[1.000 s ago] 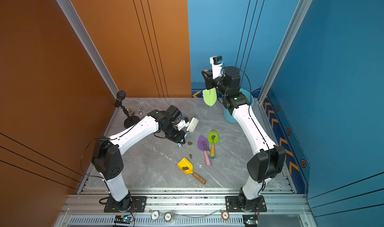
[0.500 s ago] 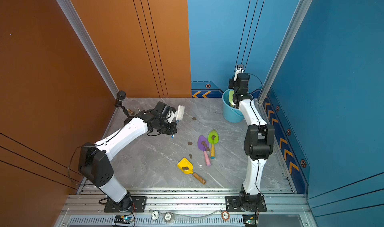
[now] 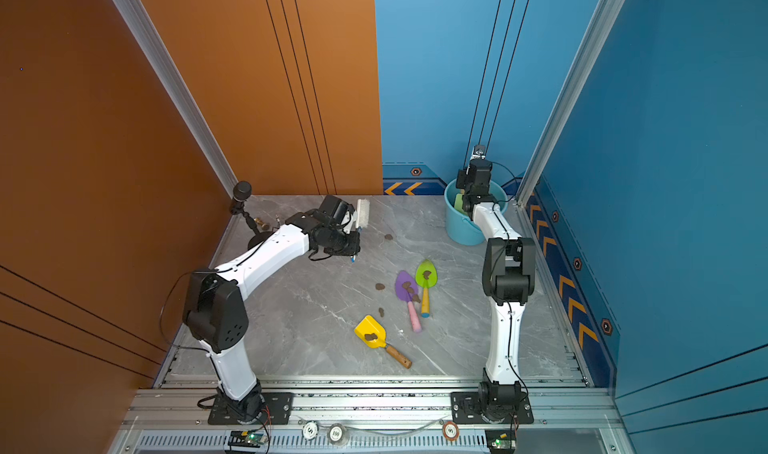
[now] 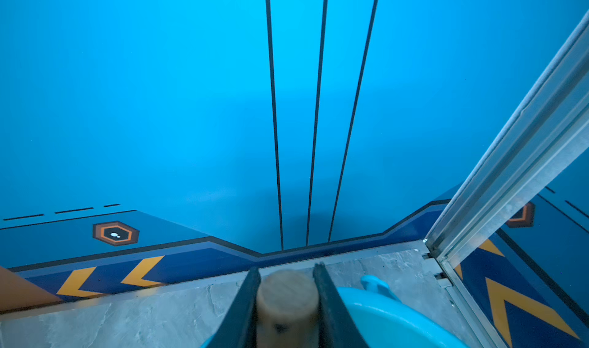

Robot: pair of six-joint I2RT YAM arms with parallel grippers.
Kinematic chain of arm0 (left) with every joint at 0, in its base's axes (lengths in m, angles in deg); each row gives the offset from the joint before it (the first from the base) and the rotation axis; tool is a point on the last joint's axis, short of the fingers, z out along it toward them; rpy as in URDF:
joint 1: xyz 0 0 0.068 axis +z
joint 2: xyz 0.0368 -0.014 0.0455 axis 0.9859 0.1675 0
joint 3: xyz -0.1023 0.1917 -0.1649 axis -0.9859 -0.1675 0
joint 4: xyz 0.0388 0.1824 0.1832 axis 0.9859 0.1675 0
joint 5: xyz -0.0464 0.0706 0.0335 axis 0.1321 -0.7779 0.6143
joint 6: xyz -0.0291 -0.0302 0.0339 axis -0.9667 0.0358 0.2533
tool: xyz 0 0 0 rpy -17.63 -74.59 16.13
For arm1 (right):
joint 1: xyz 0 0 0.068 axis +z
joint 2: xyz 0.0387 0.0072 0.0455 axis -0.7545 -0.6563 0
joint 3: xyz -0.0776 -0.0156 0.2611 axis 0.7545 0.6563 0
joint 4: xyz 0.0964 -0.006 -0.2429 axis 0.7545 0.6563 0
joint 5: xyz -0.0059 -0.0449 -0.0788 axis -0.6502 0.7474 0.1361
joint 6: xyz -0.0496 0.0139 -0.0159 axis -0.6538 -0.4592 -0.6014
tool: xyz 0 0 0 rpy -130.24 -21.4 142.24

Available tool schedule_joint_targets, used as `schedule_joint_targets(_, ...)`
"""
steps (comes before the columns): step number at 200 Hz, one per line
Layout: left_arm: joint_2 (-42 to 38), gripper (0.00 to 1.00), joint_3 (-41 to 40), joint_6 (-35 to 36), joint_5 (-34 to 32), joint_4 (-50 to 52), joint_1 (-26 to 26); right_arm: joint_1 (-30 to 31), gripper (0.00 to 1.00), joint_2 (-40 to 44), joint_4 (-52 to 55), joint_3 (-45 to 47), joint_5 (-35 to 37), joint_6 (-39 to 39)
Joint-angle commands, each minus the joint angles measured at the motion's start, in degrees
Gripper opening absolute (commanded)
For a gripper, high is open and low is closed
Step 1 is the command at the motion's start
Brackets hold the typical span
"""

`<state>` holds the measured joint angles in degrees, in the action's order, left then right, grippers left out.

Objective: Brush the soil off the hand trowel and place it into the bucket
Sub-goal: Place the hand trowel in the bucket, then adjust the hand trowel at the center of the board.

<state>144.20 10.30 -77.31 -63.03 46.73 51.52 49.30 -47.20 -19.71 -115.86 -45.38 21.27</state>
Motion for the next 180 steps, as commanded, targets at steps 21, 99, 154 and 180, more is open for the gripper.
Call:
schedule_joint_targets(21,-3.81,0.08,-1.35,-1.16,-0.37,-1.13,-0.25,-0.32,0.44,5.24,8.60,0.16,-0.38,2.70)
schedule_joint_targets(99,-15.37,0.14,-9.92,1.71,1.45,-1.04,-0.73,5.53,0.48,27.43,25.54,12.24,-1.16,11.31)
schedule_joint_targets(154,-21.53,0.14,-16.97,2.80,0.65,-1.04,-3.06,17.19,0.47,44.71,31.82,36.78,1.96,23.32)
schedule_joint_targets(180,-22.80,0.14,-18.83,2.67,1.13,-1.04,-4.80,23.75,0.48,51.11,35.10,48.00,6.15,28.50)
